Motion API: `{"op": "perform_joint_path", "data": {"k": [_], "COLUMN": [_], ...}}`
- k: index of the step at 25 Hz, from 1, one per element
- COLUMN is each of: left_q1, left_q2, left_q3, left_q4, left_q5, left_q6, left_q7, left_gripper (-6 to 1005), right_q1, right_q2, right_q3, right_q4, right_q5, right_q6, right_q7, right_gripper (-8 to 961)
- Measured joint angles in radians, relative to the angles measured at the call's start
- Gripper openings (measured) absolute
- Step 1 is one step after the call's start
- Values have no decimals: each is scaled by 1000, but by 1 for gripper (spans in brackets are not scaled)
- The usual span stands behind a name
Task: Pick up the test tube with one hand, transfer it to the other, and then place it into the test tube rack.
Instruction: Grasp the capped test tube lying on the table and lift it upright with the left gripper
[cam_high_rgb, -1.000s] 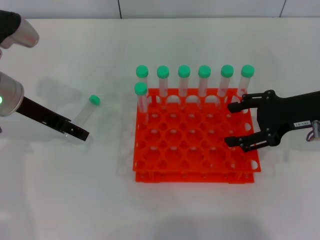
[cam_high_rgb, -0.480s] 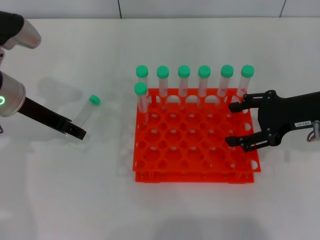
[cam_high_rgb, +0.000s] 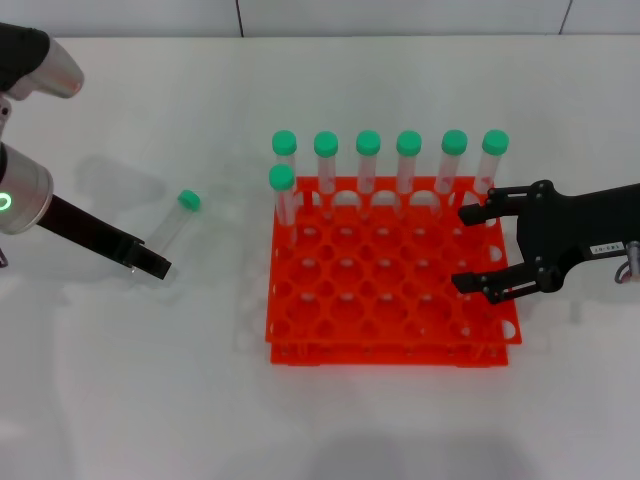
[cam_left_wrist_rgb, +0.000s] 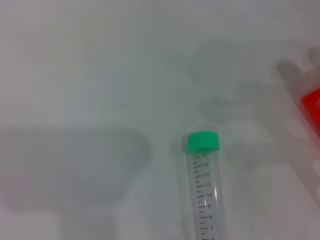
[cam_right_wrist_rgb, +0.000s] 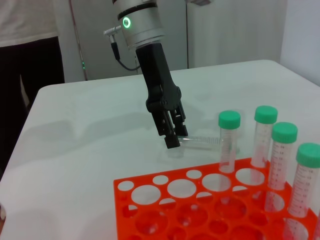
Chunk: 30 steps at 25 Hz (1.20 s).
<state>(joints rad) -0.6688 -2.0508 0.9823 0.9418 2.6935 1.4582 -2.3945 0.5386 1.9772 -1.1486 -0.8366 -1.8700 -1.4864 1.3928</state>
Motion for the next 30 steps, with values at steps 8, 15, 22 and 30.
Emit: {"op": "perform_joint_path", "data": {"k": [8,15,22,30], "left_q1": [-1,-1,1,45], "left_q2": [-1,-2,-1,-9], "left_q3": [-1,-1,-1,-9], "left_q4": [-13,-17,-17,86], "left_q5": [10,12,10,-83], "left_q6": [-15,-15,-18,-33], "left_q7": [-1,-4,-6,42], "left_gripper": [516,449,201,189], "right_q1": [-2,0,2,-4], "right_q2": [0,0,0,0], "right_q3": [-3,0,3,4], "right_q4": [-2,-3,-3,-4], "right_q5": [0,0,0,0], "right_q6": [0,-1,-3,-5], "right_q7": [2,2,3,2], "right_gripper": [840,840,841,841]}}
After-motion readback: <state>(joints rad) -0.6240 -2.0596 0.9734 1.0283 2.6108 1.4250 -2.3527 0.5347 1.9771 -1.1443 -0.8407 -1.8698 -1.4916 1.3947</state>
